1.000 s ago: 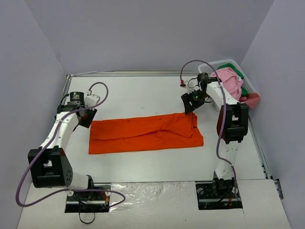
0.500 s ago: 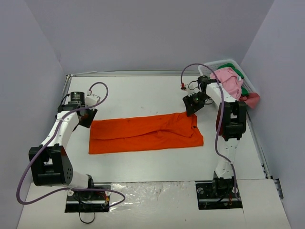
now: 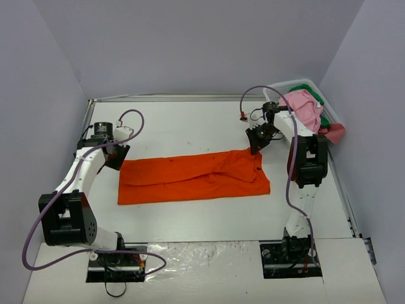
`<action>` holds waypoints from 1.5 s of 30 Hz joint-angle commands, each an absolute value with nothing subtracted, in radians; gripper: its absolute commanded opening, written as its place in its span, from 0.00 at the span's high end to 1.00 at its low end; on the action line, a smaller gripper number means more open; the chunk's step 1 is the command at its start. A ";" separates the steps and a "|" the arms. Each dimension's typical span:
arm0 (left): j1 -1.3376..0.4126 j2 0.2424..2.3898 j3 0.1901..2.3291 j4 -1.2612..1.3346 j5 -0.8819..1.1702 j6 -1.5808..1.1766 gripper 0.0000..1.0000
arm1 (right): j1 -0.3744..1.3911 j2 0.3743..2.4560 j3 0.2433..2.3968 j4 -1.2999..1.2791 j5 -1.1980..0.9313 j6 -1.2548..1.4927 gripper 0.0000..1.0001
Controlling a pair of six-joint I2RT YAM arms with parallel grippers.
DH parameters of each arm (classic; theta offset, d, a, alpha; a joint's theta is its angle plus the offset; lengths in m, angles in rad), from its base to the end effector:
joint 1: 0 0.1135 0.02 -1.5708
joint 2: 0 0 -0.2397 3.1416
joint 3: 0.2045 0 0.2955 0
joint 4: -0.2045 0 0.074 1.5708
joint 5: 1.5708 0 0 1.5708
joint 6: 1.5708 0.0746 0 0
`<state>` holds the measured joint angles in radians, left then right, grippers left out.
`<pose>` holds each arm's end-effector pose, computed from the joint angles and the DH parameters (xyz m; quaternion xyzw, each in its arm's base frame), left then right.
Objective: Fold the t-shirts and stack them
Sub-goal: Fold the other side of the tshirt into a rectangle
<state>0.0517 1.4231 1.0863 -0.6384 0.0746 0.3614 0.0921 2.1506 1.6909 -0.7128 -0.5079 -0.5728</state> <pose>0.3607 0.0131 0.1888 0.1582 0.9422 0.0252 0.2943 0.4858 0.0813 0.1111 -0.3566 0.8806 0.1936 0.2446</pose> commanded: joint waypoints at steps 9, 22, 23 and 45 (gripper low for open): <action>0.055 1.362 1.091 -0.650 0.098 0.345 0.61 | 0.100 1.960 1.644 -0.755 -0.514 -0.555 1.00; 0.054 1.351 1.086 -0.650 0.107 0.347 0.60 | 0.106 1.950 1.624 -0.752 -0.503 -0.549 0.64; 0.055 1.351 1.086 -0.649 0.104 0.347 0.60 | 0.106 1.951 1.626 -0.753 -0.500 -0.548 0.58; 0.057 1.350 1.074 -0.647 0.098 0.341 0.60 | 0.308 2.028 1.608 -0.959 -0.638 -0.749 0.63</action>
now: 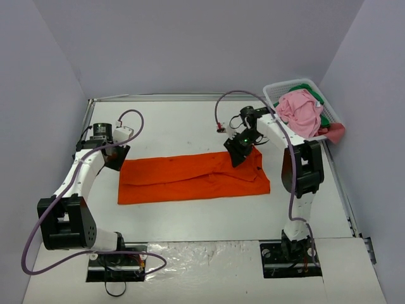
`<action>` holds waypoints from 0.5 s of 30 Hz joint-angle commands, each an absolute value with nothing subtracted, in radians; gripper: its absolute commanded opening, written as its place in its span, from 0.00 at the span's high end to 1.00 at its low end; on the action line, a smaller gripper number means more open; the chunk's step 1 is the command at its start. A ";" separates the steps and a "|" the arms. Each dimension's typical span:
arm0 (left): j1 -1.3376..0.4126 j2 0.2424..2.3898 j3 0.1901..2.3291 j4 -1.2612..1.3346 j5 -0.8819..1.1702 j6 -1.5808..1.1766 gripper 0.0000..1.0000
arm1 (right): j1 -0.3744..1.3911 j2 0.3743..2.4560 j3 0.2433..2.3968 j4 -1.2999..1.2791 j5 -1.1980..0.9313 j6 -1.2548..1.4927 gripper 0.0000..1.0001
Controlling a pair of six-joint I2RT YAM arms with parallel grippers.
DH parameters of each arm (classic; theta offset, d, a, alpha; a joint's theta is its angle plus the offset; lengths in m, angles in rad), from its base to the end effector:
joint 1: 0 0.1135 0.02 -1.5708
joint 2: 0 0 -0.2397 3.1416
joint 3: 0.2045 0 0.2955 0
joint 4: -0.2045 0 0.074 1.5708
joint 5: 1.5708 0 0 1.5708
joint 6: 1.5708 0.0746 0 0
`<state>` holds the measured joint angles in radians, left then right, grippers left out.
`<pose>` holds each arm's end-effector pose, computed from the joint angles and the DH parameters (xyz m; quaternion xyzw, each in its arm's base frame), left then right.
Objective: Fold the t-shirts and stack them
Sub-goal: Fold the other side of the tshirt into a rectangle
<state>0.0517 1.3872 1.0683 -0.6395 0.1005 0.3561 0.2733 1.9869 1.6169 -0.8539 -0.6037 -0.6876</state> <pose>0.3549 0.0109 0.1942 0.1594 0.9390 0.0141 0.3045 0.4261 0.1634 0.1567 -0.4802 0.8103 0.2527 0.2215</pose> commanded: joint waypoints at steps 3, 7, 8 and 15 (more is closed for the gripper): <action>0.055 1.348 1.072 -0.649 0.098 0.339 0.60 | 0.328 2.071 1.637 -0.960 -0.643 -0.752 0.59; 0.058 1.345 1.063 -0.646 0.094 0.342 0.60 | 0.331 2.128 1.700 -0.959 -0.649 -0.749 0.57; 0.058 1.345 1.063 -0.646 0.092 0.341 0.60 | 0.333 2.150 1.725 -0.957 -0.649 -0.747 0.57; 0.063 1.354 1.065 -0.644 0.094 0.341 0.60 | 0.341 2.233 1.831 -0.960 -0.650 -0.732 0.54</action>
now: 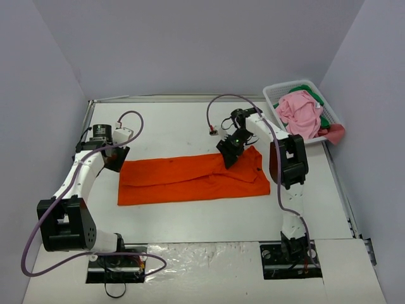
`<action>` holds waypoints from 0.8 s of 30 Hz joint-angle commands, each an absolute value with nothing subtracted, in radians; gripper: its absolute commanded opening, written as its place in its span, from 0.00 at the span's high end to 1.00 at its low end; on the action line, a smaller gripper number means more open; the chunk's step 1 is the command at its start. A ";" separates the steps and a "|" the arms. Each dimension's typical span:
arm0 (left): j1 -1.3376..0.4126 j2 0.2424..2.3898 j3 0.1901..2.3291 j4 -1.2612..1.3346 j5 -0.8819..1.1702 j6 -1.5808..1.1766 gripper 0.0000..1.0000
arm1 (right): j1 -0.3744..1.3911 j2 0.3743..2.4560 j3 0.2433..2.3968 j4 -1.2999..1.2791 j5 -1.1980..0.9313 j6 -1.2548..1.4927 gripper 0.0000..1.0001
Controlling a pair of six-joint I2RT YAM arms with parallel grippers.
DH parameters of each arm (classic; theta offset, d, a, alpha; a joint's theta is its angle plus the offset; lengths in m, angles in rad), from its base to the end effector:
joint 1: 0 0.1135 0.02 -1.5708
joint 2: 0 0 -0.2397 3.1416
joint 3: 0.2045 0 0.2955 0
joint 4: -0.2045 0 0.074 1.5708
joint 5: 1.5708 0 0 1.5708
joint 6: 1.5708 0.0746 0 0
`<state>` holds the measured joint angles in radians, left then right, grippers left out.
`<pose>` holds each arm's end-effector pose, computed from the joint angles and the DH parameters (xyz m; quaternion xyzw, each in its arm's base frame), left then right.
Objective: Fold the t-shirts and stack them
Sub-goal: Fold the other side of the tshirt into a rectangle
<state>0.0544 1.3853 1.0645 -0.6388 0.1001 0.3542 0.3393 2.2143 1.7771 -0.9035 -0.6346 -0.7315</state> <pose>0.3542 0.0118 0.1934 0.1571 0.9395 0.0142 0.3039 0.4397 0.2021 0.1066 -0.5123 0.7935 0.2827 0.1674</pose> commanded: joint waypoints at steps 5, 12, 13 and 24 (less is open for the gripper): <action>0.064 1.362 1.063 -0.644 0.092 0.341 0.60 | 0.356 2.267 1.855 -0.971 -0.652 -0.733 0.55; 0.066 1.362 1.060 -0.640 0.092 0.341 0.60 | 0.379 2.258 1.824 -0.979 -0.661 -0.750 0.61; 0.066 1.362 1.060 -0.640 0.095 0.341 0.60 | 0.380 2.261 1.821 -0.979 -0.661 -0.750 0.64; 0.066 1.353 1.057 -0.637 0.106 0.341 0.60 | 0.397 2.206 1.790 -0.976 -0.644 -0.729 1.00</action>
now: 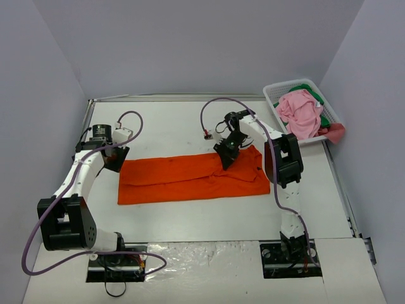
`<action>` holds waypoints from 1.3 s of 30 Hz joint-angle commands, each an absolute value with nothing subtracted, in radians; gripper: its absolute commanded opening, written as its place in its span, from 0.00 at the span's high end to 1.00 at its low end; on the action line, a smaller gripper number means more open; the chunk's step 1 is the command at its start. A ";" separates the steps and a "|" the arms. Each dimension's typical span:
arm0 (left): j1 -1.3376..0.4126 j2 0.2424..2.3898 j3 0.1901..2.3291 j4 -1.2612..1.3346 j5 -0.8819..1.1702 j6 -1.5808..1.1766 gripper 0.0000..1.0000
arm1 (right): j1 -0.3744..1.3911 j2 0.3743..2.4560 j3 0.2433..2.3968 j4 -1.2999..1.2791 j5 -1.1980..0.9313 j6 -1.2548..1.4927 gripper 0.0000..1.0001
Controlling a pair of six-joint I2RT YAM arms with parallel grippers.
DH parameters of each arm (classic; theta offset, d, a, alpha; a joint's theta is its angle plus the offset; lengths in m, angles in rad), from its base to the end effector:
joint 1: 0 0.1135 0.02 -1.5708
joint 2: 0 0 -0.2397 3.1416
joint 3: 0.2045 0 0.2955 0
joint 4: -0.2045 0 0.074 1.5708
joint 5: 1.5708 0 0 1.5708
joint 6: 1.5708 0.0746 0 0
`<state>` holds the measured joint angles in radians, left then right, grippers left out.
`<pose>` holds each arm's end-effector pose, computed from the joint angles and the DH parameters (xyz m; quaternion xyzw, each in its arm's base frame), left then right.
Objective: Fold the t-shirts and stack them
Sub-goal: Fold the other side of the tshirt into a rectangle
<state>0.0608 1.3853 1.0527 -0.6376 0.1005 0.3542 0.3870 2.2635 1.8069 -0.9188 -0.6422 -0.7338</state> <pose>0.3524 0.0140 0.1891 0.1542 0.9416 0.0139 0.2990 0.4325 0.2245 0.0931 -0.5280 0.7836 0.2934 0.1454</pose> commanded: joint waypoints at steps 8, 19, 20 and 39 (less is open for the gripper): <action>0.066 1.330 1.052 -0.635 0.121 0.341 0.60 | 0.425 2.131 1.726 -0.977 -0.634 -0.715 1.00; 0.066 1.318 1.051 -0.640 0.137 0.341 0.60 | 0.508 2.111 1.632 -0.957 -0.655 -0.706 1.00; 0.064 1.318 1.051 -0.640 0.138 0.341 0.60 | 0.514 2.115 1.629 -0.957 -0.660 -0.706 1.00; 0.066 1.336 1.045 -0.637 0.146 0.347 0.60 | 0.597 2.140 1.537 -0.939 -0.673 -0.706 0.72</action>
<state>0.0608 1.3571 1.0489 -0.6376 0.1345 0.3542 0.5819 2.1490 1.5578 -0.8978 -0.6518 -0.7052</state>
